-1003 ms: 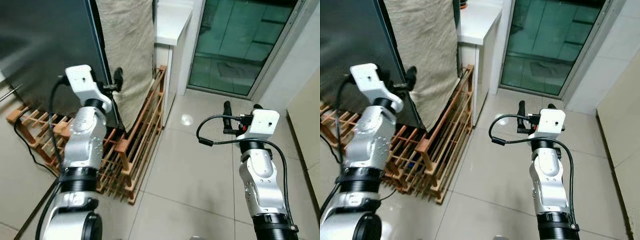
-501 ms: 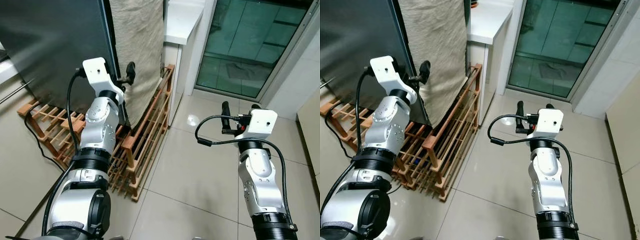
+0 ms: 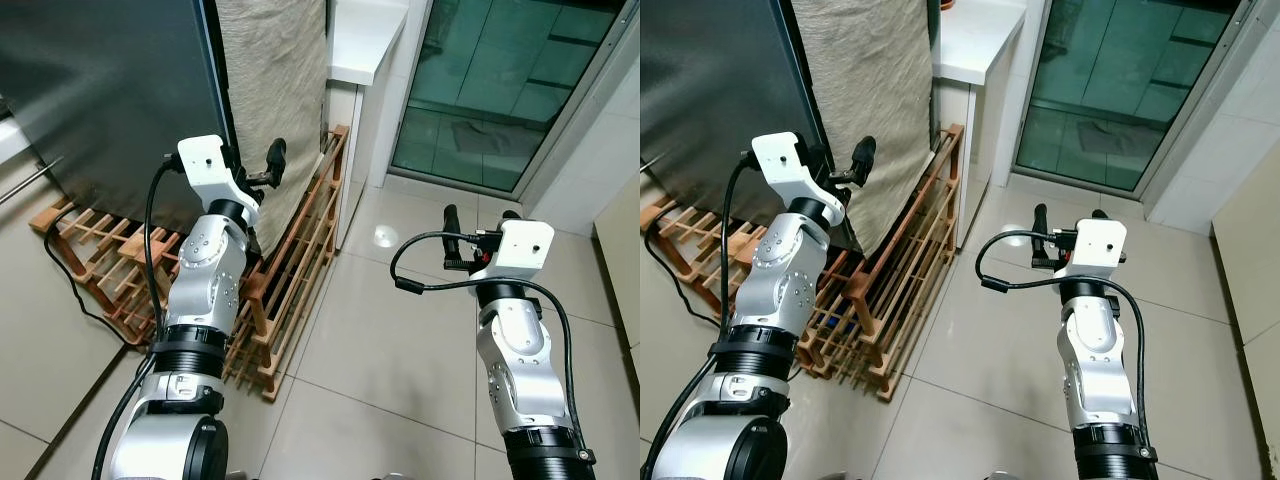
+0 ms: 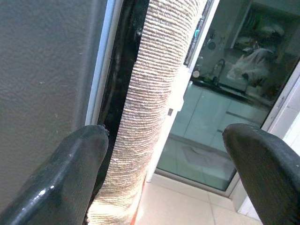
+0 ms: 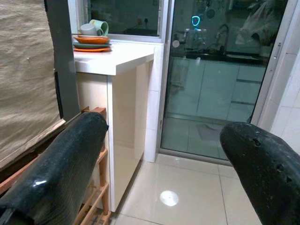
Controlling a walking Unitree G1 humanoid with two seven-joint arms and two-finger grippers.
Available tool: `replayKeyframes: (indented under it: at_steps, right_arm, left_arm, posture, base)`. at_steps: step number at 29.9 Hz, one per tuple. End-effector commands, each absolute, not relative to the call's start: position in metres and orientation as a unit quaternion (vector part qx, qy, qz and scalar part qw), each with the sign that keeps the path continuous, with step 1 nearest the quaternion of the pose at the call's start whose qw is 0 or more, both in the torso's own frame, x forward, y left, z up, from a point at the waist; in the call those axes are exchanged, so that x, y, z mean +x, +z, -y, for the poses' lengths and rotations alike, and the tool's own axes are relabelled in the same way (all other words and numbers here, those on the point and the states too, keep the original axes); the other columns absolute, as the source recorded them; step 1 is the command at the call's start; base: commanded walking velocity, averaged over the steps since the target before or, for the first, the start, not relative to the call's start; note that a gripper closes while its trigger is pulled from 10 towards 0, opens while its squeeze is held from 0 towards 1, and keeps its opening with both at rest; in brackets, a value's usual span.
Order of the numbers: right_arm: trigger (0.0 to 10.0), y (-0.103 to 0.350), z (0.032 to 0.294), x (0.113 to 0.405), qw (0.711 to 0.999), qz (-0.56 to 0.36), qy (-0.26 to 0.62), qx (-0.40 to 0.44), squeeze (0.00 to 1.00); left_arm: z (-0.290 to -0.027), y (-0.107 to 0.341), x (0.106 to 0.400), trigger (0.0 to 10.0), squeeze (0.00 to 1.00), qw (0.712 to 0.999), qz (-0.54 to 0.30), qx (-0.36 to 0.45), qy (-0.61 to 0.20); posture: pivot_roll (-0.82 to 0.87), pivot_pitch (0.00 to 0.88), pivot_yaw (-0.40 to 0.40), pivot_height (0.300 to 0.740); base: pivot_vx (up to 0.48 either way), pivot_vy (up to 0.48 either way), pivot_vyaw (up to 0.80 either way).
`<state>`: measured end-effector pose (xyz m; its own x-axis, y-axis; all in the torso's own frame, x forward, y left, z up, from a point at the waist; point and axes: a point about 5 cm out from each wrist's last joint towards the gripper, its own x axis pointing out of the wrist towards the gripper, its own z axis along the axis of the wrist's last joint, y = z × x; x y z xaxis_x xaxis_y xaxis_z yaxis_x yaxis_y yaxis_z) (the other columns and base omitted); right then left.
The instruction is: Restocking fridge
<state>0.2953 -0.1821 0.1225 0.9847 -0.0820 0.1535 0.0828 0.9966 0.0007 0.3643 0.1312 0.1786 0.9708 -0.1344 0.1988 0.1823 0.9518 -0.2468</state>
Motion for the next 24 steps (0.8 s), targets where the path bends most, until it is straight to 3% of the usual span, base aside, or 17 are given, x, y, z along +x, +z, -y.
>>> replayKeyframes:
  at_steps: [1,7,17,19,21,24]
  right_arm:
    - [10.0,0.126,0.181,0.297,0.996,0.081,-0.039,-0.005,0.00]
    - [10.0,0.126,0.181,0.297,0.996,0.082,-0.038,-0.004,0.00]
    - [10.0,0.129,0.184,0.296,0.995,0.087,-0.043,-0.007,0.00]
    - [10.0,0.129,0.184,0.296,0.995,0.086,-0.044,-0.008,0.00]
    - [10.0,0.128,0.184,0.296,0.995,0.085,-0.043,-0.009,0.00]
    - [10.0,0.128,0.183,0.296,0.995,0.085,-0.042,-0.009,0.00]
  left_arm:
    - [-0.123,0.182,0.369,10.0,0.00,0.985,0.089,-0.119,-0.088]
    - [-0.119,0.179,0.377,10.0,0.00,0.987,0.078,-0.118,-0.082]
    - [-0.119,0.187,0.386,10.0,0.00,0.972,0.066,-0.214,-0.070]
    - [-0.122,0.193,0.388,10.0,0.00,0.976,0.078,-0.193,-0.062]
    - [-0.122,0.197,0.390,10.0,0.00,0.987,0.092,-0.119,-0.055]
    - [-0.120,0.196,0.390,10.0,0.00,0.988,0.090,-0.115,-0.057]
  posture:
    - [-0.12,0.000,-0.001,0.740]
    - [-0.12,0.000,0.002,0.740]
    - [-0.15,0.000,0.005,0.740]
    - [-0.15,0.000,0.005,0.740]
    - [-0.15,0.000,0.005,0.740]
    - [-0.14,0.000,0.003,0.740]
  base:
    - [0.000,0.000,0.00]
    - [0.000,0.000,0.00]
    - [0.000,0.000,0.00]
    - [0.000,0.000,0.00]
    - [0.000,0.000,0.00]
    - [0.000,0.000,0.00]
